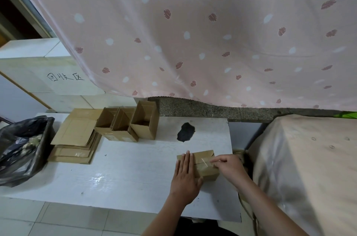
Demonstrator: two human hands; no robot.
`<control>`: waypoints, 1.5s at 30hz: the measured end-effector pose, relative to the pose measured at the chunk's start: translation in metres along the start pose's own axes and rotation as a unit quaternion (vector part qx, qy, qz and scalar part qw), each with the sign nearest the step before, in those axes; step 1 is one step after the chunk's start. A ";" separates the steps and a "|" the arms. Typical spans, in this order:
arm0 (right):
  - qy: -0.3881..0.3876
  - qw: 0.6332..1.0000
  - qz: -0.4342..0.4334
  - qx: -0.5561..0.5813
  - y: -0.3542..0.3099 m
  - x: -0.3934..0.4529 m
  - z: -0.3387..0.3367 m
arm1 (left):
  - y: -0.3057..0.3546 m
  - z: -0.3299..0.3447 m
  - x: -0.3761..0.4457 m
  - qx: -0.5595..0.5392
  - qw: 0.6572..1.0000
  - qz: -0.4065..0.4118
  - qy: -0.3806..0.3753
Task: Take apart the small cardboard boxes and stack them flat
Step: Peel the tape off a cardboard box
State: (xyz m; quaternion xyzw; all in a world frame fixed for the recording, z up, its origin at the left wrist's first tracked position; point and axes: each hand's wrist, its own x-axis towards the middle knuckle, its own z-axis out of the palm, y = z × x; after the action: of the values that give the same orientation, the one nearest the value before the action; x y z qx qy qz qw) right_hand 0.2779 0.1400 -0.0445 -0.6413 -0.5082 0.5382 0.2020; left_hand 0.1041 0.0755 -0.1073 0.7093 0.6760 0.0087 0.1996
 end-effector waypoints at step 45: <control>0.016 0.964 -0.177 -0.199 -0.007 0.008 0.010 | 0.007 -0.004 0.001 0.067 0.995 -0.028 -0.061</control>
State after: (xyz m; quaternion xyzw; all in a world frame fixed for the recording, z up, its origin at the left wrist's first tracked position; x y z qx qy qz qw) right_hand 0.2648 0.1472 -0.0464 -0.5769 -0.7074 0.3712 0.1703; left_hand 0.1098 0.0776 -0.1014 0.7010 0.6812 -0.0858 0.1930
